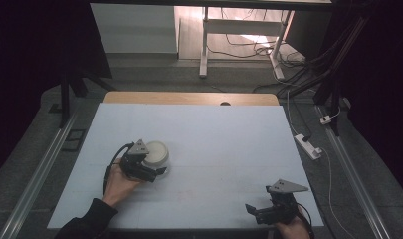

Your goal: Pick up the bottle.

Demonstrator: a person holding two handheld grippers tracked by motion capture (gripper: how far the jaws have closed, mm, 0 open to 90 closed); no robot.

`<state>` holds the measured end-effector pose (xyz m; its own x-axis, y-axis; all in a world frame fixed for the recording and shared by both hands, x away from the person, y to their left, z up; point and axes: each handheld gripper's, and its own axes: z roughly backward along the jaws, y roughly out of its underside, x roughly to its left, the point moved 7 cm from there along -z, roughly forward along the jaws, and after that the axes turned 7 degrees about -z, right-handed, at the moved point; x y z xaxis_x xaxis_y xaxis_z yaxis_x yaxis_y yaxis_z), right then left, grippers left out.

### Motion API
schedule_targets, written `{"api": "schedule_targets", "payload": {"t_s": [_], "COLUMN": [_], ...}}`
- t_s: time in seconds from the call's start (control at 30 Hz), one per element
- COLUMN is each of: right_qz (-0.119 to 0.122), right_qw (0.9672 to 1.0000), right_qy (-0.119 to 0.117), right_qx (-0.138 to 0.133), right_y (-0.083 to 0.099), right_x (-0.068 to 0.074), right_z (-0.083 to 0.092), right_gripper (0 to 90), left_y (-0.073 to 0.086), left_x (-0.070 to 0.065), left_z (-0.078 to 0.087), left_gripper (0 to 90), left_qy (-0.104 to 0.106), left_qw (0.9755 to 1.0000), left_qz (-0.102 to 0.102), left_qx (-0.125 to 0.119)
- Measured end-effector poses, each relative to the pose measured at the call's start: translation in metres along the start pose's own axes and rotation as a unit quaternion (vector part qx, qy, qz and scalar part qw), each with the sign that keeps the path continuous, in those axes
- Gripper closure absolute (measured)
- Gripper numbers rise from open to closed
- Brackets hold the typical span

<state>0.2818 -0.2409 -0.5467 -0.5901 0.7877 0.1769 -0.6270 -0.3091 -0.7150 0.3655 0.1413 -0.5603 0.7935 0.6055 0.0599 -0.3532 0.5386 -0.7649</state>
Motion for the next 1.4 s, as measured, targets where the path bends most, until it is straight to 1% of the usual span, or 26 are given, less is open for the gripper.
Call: {"api": "schedule_targets", "payload": {"t_s": [0.1, 0.23, 0.4, 0.47, 0.7, 0.9, 1.07, 1.13, 1.4], "right_qz": [0.001, 0.000, 0.001, 0.000, 0.000, 0.000, -0.001, -0.003, -0.006], "right_qw": [1.0000, 1.0000, 1.0000, 1.0000, 1.0000, 1.0000, 1.0000, 1.0000, 1.0000], "right_qy": [0.000, 0.000, -0.001, 0.000, -0.001, -0.002, -0.002, -0.002, -0.001], "right_qx": [0.000, 0.000, 0.000, 0.000, 0.000, -0.001, 0.000, -0.001, -0.002], "right_y": [0.000, 0.000, 0.000, 0.000, 0.000, 0.000, 0.000, 0.000, 0.000], "right_x": [0.000, 0.000, 0.000, 0.000, 0.000, 0.000, 0.000, 0.000, -0.001], "right_z": [0.000, 0.000, 0.000, 0.000, 0.000, 0.000, 0.000, 0.000, 0.000], "right_gripper": [0.0, 0.0, 0.0, 0.0, 0.0, 0.0, 0.0, 0.0, 0.0], "left_y": [0.000, 0.000, 0.001, 0.001, -0.001, -0.003, -0.009, -0.011, -0.024], "left_x": [-0.001, -0.001, 0.000, 0.000, -0.001, 0.000, 0.001, 0.001, -0.006], "left_z": [0.001, 0.001, 0.001, 0.001, 0.001, 0.002, 0.009, 0.012, 0.017], "left_gripper": [6.6, 6.9, 7.0, 7.0, 7.3, 7.4, 7.4, 7.4, 7.4], "left_qy": [-0.001, 0.003, 0.006, 0.006, 0.004, 0.004, 0.002, 0.000, 0.007], "left_qw": [0.9999, 0.9999, 0.9998, 0.9998, 1.0000, 1.0000, 0.9999, 0.9999, 0.9998], "left_qz": [-0.011, -0.012, -0.014, -0.013, -0.003, 0.005, 0.006, 0.003, -0.011], "left_qx": [-0.004, -0.005, -0.016, -0.016, -0.002, 0.002, -0.011, -0.014, -0.014]}}
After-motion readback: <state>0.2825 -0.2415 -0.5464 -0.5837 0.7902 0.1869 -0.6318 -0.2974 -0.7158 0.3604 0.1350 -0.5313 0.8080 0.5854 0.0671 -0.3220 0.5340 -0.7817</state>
